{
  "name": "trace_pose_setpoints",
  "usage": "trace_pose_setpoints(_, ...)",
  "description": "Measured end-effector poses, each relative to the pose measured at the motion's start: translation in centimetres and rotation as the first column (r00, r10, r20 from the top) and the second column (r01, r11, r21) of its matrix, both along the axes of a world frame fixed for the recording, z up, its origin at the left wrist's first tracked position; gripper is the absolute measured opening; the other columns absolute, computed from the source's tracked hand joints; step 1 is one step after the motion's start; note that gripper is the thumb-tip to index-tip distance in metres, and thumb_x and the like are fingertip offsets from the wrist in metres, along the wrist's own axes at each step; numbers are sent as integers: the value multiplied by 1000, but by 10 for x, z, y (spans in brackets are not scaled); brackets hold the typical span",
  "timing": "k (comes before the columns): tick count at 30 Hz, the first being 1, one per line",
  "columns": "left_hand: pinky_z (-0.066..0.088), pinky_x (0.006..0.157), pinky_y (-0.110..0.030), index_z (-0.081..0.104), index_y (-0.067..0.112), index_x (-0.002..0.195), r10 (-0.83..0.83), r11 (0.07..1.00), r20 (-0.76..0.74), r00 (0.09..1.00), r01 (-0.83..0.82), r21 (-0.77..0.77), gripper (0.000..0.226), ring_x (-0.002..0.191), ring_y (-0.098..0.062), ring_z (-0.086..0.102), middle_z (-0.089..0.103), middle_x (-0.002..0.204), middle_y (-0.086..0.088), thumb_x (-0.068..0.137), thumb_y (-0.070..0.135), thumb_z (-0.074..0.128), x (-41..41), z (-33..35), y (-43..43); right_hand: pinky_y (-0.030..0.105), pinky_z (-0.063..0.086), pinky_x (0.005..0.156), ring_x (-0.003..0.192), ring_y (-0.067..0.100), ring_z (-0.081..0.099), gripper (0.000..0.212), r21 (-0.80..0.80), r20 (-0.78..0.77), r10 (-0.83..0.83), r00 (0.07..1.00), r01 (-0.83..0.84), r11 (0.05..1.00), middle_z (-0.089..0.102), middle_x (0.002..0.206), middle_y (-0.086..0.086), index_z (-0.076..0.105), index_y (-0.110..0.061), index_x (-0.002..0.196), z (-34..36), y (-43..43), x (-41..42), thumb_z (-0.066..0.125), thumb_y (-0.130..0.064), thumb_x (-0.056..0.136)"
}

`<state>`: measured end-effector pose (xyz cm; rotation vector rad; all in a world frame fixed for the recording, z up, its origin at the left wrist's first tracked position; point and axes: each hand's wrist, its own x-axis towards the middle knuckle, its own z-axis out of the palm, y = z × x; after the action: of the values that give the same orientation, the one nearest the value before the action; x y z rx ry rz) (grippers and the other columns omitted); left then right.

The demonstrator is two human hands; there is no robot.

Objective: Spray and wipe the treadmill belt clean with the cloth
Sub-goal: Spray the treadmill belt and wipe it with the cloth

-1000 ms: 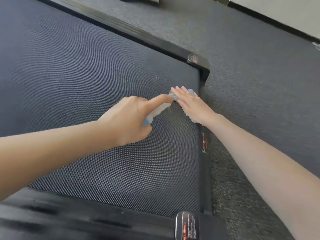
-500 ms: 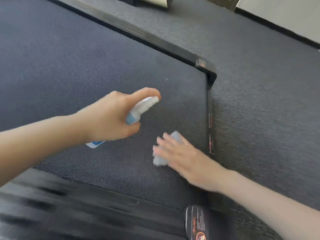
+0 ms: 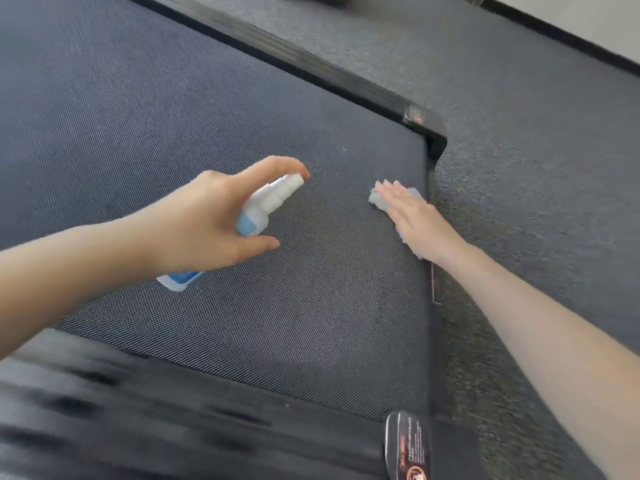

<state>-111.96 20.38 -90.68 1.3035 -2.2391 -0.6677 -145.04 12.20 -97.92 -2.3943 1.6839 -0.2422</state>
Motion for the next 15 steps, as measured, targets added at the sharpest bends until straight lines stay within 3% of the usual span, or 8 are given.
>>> trace_pose_setpoints(2,53,68,-41,35,48,126,3,1000,-8,1000,-3,-8,67,61,-18,59,62,67,-2,73,32,73,-1,2,1,30,1,119,145,13,8,45,17,16,-45,999,44,999,20,156,3,27,-19,147,0,5,6,33,-14,103)
trace_pose_setpoints(4,53,69,-42,35,46,127,4,1000,-20,1000,-4,-27,67,61,-21,59,62,66,-4,74,32,74,-2,4,2,36,4,119,145,12,7,46,43,54,10,999,-13,999,19,156,3,27,-18,147,4,25,17,34,-13,103)
trace_pose_setpoints(7,52,68,-41,36,45,127,1,999,-23,1000,-2,-49,67,60,-22,57,61,66,-6,75,32,76,1,7,2,36,4,119,145,14,4,50,-4,-32,279,960,-279,960,21,156,5,26,-14,148,7,78,38,38,-5,100)
trace_pose_setpoints(10,47,61,-29,36,45,127,3,998,-4,1000,-3,-56,68,56,-9,54,58,61,0,72,29,75,4,9,5,42,6,119,146,18,7,51,8,-36,491,870,-491,871,24,155,4,27,-14,147,7,137,56,42,-6,99)
trace_pose_setpoints(13,38,54,-22,36,45,127,10,999,7,1000,-10,-32,68,57,-5,54,54,58,3,72,31,73,7,8,7,43,10,118,146,17,7,47,24,-118,597,793,-599,800,22,156,1,25,-19,148,7,159,55,34,-20,102)
trace_pose_setpoints(15,40,55,-24,37,45,127,17,1000,13,1000,-17,-26,68,53,-8,52,54,58,3,72,31,75,9,6,8,42,14,118,146,16,9,50,3,-155,596,788,-603,798,21,156,1,24,-19,148,5,150,49,36,-16,100)
